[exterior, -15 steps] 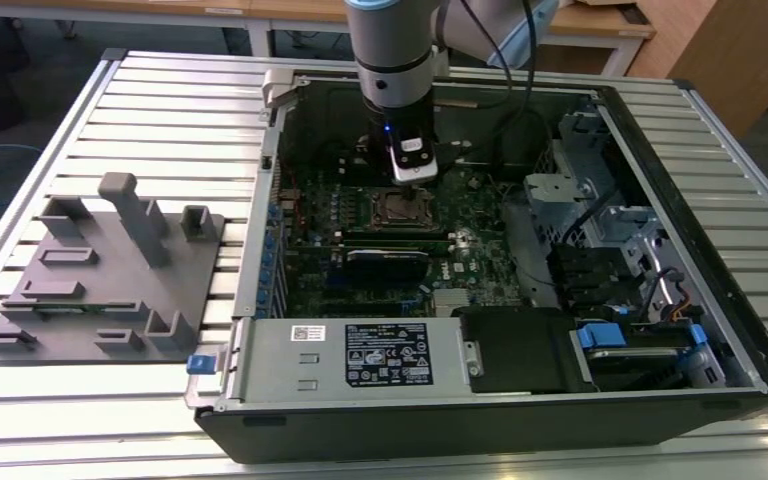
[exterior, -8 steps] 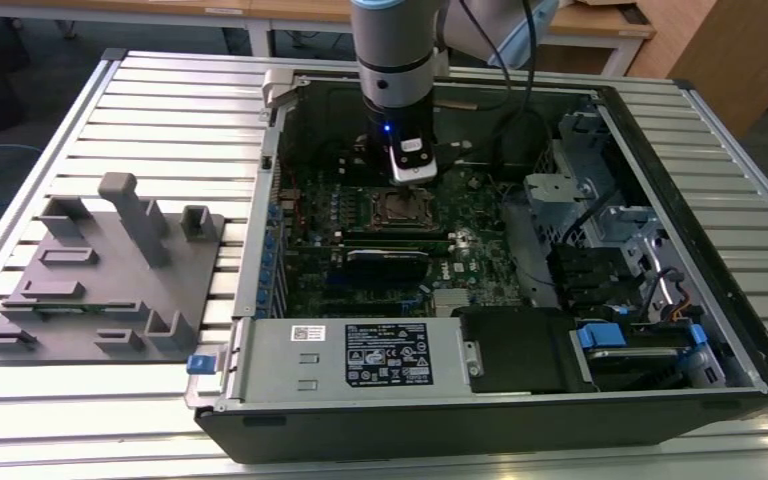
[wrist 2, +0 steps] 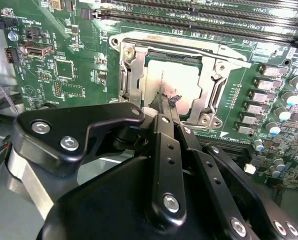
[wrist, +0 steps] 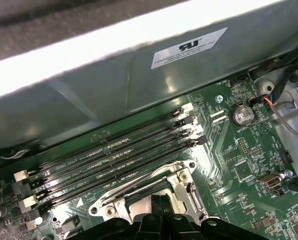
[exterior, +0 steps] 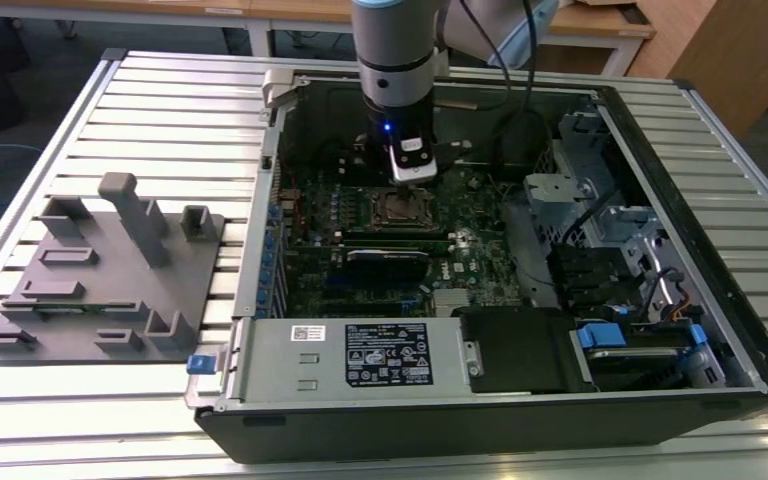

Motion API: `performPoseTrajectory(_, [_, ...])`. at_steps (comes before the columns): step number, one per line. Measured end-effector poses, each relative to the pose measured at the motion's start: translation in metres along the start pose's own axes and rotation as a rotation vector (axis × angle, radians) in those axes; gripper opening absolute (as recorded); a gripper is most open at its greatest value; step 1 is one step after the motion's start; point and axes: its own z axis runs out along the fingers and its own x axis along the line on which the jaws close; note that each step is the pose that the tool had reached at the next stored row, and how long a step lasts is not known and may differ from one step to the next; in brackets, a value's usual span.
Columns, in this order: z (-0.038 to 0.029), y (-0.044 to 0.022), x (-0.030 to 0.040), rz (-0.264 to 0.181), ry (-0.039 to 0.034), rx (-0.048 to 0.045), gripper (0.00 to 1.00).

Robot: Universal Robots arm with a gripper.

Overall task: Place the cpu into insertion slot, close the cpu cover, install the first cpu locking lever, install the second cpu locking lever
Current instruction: 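Install the first cpu locking lever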

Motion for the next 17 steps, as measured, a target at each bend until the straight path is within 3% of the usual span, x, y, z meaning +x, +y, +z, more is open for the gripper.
performPoseTrajectory(6, [-0.0106, 0.0013, -0.0014, 0.000, 0.0001, 0.0003, 0.10])
performPoseTrajectory(13, [-0.0112, 0.0015, -0.0017, 0.000, 0.0006, 0.0003, 0.10])
performPoseTrajectory(15, [-0.0111, 0.0015, -0.0018, 0.001, 0.0114, 0.0054, 0.10])
performPoseTrajectory(17, [-0.0107, 0.0016, -0.0020, 0.002, 0.0373, 0.0175, 0.10])
